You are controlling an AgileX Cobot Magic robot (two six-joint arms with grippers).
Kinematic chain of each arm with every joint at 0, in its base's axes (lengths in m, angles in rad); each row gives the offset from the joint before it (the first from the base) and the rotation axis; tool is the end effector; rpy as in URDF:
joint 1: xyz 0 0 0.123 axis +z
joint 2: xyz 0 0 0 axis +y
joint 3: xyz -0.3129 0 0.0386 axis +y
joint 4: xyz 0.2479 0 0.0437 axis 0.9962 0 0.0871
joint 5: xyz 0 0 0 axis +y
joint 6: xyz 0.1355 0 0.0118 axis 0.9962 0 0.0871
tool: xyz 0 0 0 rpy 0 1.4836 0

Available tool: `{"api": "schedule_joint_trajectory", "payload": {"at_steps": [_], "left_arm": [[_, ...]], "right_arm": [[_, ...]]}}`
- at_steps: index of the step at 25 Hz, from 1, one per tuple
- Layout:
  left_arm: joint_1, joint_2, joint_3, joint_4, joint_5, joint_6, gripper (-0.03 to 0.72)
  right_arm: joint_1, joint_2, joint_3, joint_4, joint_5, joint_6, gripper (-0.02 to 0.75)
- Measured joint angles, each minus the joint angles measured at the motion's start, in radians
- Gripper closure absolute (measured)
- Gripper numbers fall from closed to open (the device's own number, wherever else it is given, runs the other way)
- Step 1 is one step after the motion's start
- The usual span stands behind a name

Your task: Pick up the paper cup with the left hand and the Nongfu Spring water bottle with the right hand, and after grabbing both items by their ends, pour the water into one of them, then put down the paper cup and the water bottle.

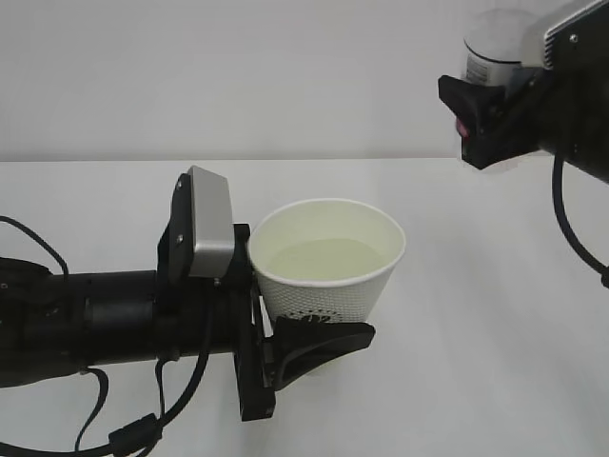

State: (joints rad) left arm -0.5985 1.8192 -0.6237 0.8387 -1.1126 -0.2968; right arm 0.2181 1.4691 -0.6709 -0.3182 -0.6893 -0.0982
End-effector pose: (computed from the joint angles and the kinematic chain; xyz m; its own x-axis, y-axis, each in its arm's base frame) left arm 0.2345 -0.2697 0.1847 0.0134 0.1351 -0.9907 0.9730 0.2266 0.0440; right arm 0.3301 0.1009 0.2849 0.0952 -0.3204 -0.9425 -0.3974 0.8558 -0.3311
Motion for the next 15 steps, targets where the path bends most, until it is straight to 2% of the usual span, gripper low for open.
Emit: {"api": "schedule_joint_trajectory", "payload": {"at_steps": [10,15], "left_arm": [[0.0,0.0,0.0,0.0,0.0,0.0,0.193],[0.0,0.0,0.0,0.0,0.0,0.0,0.193]], "right_arm": [[0.0,-0.002,0.08,0.174,0.009,0.0,0.226],[0.0,-0.002,0.131,0.205,0.007,-0.004,0.226]]}}
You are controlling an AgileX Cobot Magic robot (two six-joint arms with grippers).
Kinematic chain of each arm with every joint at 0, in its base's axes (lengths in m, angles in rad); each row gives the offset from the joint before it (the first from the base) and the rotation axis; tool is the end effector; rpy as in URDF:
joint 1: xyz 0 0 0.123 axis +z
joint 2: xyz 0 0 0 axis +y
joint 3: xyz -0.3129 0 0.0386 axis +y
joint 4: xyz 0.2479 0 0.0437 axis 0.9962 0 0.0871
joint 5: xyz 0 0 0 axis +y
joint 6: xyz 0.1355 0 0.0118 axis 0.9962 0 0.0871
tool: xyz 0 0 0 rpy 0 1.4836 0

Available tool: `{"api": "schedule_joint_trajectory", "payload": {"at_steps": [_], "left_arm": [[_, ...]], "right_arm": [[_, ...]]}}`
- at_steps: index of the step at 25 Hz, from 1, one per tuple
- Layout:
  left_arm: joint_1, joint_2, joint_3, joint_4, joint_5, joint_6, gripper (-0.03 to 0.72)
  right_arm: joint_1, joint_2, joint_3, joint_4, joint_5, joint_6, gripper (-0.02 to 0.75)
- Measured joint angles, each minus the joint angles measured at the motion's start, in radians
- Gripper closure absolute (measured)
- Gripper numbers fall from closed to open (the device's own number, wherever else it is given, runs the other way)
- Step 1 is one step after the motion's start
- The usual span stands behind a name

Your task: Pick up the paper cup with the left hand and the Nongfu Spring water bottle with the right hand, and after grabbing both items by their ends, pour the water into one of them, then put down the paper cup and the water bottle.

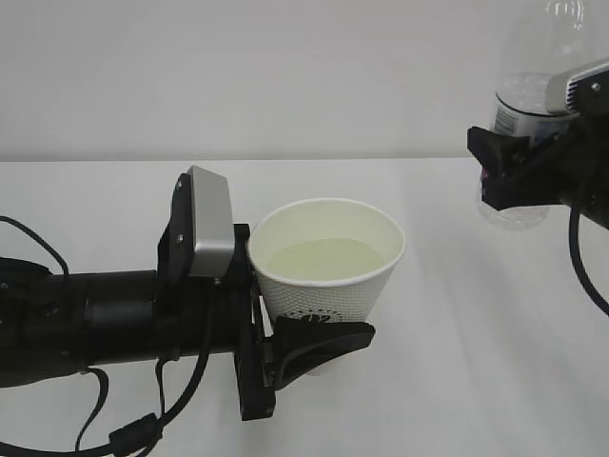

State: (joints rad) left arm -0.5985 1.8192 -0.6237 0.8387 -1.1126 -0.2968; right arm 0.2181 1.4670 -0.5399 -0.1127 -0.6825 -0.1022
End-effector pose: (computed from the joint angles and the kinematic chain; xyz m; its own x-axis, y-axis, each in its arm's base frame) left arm 0.2345 -0.2697 0.1847 0.0134 0.1351 -0.9907 0.9730 0.2266 0.0440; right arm 0.3139 0.0794 0.2444 -0.0996 -0.2148 -0.9716 -0.3085 0.9350 -0.1751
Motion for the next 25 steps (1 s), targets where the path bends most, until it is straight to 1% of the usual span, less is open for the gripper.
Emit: {"api": "schedule_joint_trajectory", "payload": {"at_steps": [4,8,13,15,25], "left_arm": [[0.0,0.0,0.0,-0.002,0.0,0.0,0.193],[0.0,0.0,0.0,-0.002,0.0,0.0,0.193],[0.0,0.0,0.0,-0.004,0.0,0.0,0.193],[0.0,0.0,0.0,-0.004,0.0,0.0,0.193],[0.0,0.0,0.0,-0.021,0.0,0.0,0.193]], "right_arm": [[0.0,-0.002,0.044,0.06,-0.01,-0.028,0.226],[0.0,-0.002,0.085,0.081,-0.044,-0.038,0.226],[0.0,-0.005,0.148,0.191,-0.128,-0.048,0.227],[0.0,-0.005,0.165,0.214,-0.137,-0.073,0.227],[0.0,-0.006,0.193,0.225,-0.193,-0.094,0.227]]}}
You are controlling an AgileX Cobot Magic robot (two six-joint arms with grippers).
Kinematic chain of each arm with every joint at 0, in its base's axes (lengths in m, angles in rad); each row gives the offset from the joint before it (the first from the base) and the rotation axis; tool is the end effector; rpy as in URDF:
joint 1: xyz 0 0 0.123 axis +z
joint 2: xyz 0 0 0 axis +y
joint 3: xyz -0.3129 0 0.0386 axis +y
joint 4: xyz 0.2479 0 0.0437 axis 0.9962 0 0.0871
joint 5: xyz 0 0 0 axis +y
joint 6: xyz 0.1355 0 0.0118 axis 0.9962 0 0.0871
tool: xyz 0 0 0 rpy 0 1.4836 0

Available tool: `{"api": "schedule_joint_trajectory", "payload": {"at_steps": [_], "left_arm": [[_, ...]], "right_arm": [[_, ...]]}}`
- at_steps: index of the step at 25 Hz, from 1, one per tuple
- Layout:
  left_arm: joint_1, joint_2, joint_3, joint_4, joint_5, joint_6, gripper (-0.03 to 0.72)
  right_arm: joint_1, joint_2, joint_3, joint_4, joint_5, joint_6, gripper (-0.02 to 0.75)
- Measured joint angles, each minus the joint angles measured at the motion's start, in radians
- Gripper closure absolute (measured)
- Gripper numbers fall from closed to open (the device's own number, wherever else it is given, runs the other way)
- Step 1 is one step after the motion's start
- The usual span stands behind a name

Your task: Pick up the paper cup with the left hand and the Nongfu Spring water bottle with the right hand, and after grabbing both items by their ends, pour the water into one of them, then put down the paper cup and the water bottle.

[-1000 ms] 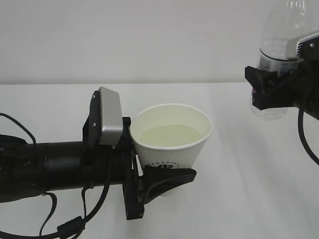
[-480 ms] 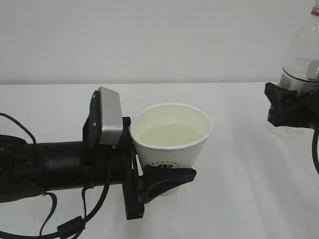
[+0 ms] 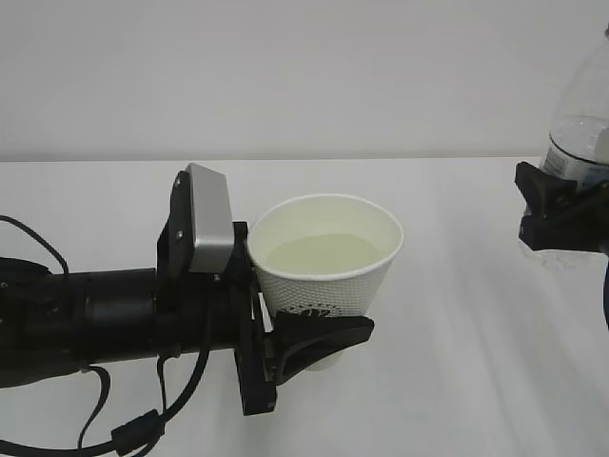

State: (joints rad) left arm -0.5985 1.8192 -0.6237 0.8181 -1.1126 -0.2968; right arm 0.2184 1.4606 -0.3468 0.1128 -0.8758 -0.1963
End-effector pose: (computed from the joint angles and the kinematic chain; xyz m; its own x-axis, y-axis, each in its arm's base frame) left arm 0.2368 -0.2692 0.1855 0.0058 0.1277 -0.9918 0.9688 0.2448 0.0372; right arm 0.2822 0.0506 0.2142 -0.1322 -0.1554 -0.9790 -0.1499 0.9794 -0.1353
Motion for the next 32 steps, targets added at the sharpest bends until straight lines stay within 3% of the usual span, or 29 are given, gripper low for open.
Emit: {"api": "schedule_joint_trajectory", "payload": {"at_steps": [11,32], "left_arm": [[0.0,0.0,0.0,-0.184,0.0,0.005,0.193],[0.0,0.0,0.0,-0.65,0.0,0.219,0.197]], "right_arm": [[0.0,0.0,0.0,0.002,-0.002,-0.002,0.227],[0.0,0.0,0.0,0.002,-0.006,-0.002,0.227]]}}
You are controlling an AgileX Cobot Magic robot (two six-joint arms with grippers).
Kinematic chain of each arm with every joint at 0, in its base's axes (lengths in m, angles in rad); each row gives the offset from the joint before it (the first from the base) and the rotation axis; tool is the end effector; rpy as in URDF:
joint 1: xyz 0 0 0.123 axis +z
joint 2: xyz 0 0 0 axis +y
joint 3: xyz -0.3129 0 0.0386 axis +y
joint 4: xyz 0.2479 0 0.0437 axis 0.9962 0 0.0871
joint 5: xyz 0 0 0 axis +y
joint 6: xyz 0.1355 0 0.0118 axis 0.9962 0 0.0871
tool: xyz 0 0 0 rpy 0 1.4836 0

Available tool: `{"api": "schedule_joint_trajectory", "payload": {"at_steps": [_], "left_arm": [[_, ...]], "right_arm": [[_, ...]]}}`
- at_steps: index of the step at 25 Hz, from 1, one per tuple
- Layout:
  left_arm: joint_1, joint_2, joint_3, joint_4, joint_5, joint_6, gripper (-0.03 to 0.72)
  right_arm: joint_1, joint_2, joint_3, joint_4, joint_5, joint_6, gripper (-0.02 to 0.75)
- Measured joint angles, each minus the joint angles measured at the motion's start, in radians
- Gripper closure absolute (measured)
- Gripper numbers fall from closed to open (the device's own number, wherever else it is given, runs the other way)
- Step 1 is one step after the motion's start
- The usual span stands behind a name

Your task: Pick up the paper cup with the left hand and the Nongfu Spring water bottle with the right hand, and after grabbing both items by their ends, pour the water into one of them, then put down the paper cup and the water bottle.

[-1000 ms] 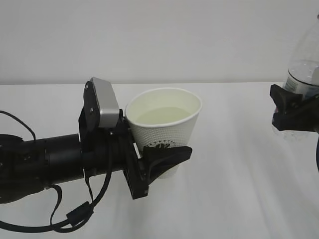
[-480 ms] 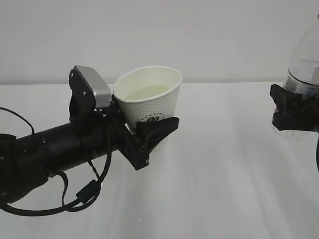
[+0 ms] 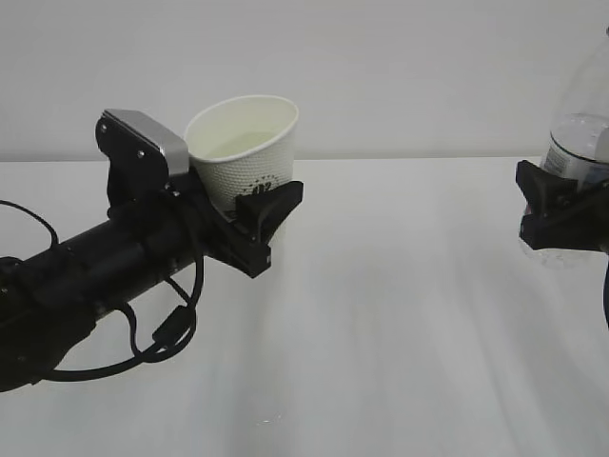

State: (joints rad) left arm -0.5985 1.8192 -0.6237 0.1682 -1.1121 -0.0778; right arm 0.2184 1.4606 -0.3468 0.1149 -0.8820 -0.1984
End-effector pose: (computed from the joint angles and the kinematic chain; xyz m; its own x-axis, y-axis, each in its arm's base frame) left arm 0.3027 -0.2312 0.2019 -0.0034 -0.0010 -1.0000 0.6810 0.7323 -0.0030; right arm 0.2824 0.0503 0.2151 -0.1264 -0.1554 -0.9797 -0.1473 0.9796 -0.1364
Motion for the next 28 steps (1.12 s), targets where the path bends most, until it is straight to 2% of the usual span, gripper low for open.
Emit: {"api": "schedule_joint_trajectory", "payload": {"at_steps": [4,11,28], "left_arm": [[0.002,0.0,0.0,-0.051,0.0,0.042,0.197],[0.048,0.0,0.0,-0.061,0.0,0.055,0.197],[0.244,0.0,0.0,-0.087,0.0,0.055,0.197]], "right_arm": [[0.0,0.0,0.0,0.0,0.0,0.0,0.227],[0.0,0.0,0.0,0.0,-0.002,0.0,0.227],[0.0,0.0,0.0,0.0,-0.002,-0.02,0.227]]}}
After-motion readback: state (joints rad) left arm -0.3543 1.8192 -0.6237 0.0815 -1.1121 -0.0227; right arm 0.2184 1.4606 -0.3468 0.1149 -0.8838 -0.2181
